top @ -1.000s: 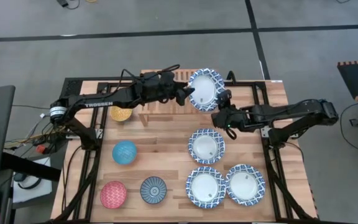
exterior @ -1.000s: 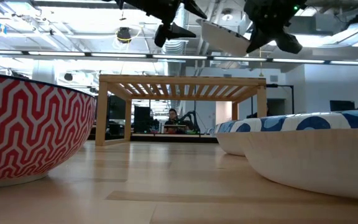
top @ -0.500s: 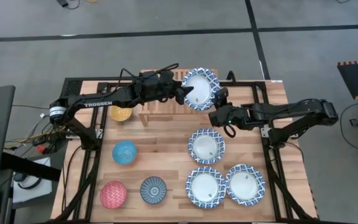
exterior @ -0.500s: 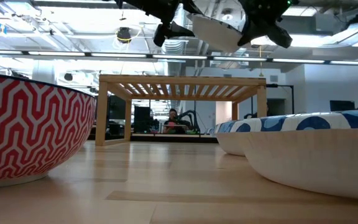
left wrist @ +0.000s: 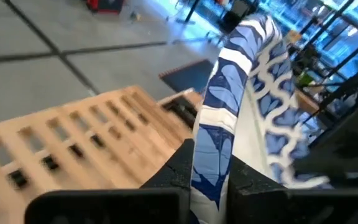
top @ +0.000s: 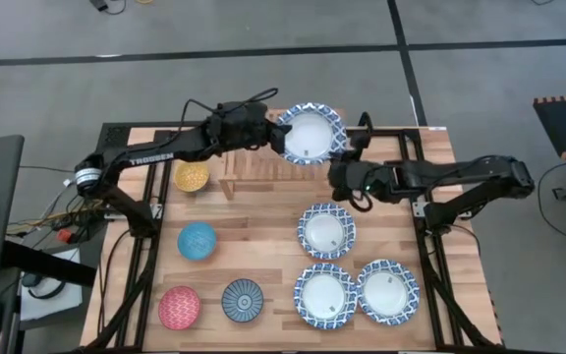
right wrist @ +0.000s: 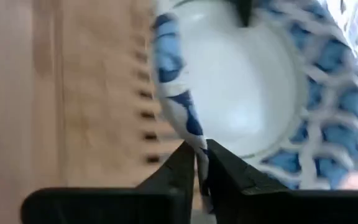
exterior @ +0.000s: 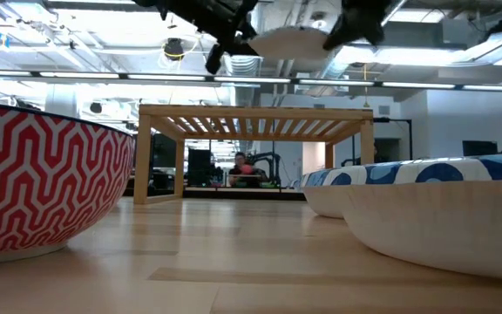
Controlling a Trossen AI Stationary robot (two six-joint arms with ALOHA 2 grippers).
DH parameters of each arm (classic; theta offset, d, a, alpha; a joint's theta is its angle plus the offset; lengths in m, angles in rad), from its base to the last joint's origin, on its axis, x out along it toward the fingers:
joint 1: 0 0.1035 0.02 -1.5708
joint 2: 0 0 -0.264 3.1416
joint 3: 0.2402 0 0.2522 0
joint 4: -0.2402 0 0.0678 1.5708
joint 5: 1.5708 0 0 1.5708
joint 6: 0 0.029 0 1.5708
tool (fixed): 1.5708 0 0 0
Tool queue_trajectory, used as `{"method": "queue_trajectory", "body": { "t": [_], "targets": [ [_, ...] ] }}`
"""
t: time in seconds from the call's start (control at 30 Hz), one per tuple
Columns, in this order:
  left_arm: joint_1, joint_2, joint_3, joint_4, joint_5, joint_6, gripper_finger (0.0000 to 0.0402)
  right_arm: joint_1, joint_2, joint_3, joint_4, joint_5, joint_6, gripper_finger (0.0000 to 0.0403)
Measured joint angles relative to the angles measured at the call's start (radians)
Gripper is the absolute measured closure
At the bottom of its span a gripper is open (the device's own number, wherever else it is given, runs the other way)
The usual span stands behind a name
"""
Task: Place and stack bowls onto a shelf
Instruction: Put the white patterned bowl on the shelf
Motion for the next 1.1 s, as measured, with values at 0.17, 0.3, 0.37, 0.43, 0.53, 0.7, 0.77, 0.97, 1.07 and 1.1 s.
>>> {"method": "queue_trajectory", "body": {
  "t": [0.17, 0.3, 0.37, 0.43, 0.53, 0.7, 0.77, 0.97, 1.07, 1.1],
  "targets": [
    [0.105, -0.061, 0.0, -0.151, 0.025, -0.032, 0.0391, -0.049, -0.003, 0.128, 0.002, -0.267, 0.278, 0.0261],
    [0.192, -0.088, 0.001, -0.371, 0.035, -0.027, 0.0391, -0.107, 0.0, 0.202, 0.007, -0.462, 0.353, 0.0194],
    [0.226, -0.088, 0.0, -0.459, 0.069, -0.007, 0.0391, -0.133, 0.001, 0.219, 0.016, -0.488, 0.371, 0.0166],
    [0.26, -0.087, 0.0, -0.526, 0.103, 0.015, 0.0391, -0.157, 0.0, 0.222, 0.025, -0.488, 0.383, 0.0146],
    [0.297, -0.086, 0.0, -0.608, 0.125, 0.042, 0.0391, -0.195, 0.001, 0.222, 0.0, -0.488, 0.398, 0.0135],
    [0.353, -0.086, 0.0, -0.696, 0.156, 0.082, 0.0384, -0.246, 0.005, 0.222, -0.055, -0.549, 0.507, 0.0133],
    [0.373, -0.085, 0.0, -0.7, 0.168, 0.106, 0.0368, -0.263, 0.007, 0.222, -0.072, -0.584, 0.544, 0.0133],
    [0.406, -0.085, 0.0, -0.696, 0.205, 0.144, 0.0269, -0.308, 0.006, 0.204, -0.097, -0.704, 0.672, 0.0133],
    [0.417, -0.085, 0.0, -0.696, 0.212, 0.153, 0.0208, -0.323, 0.007, 0.191, -0.135, -0.747, 0.761, 0.0133],
    [0.42, -0.085, 0.0, -0.696, 0.212, 0.159, 0.0189, -0.327, 0.007, 0.19, -0.147, -0.765, 0.79, 0.0133]
  ]
}}
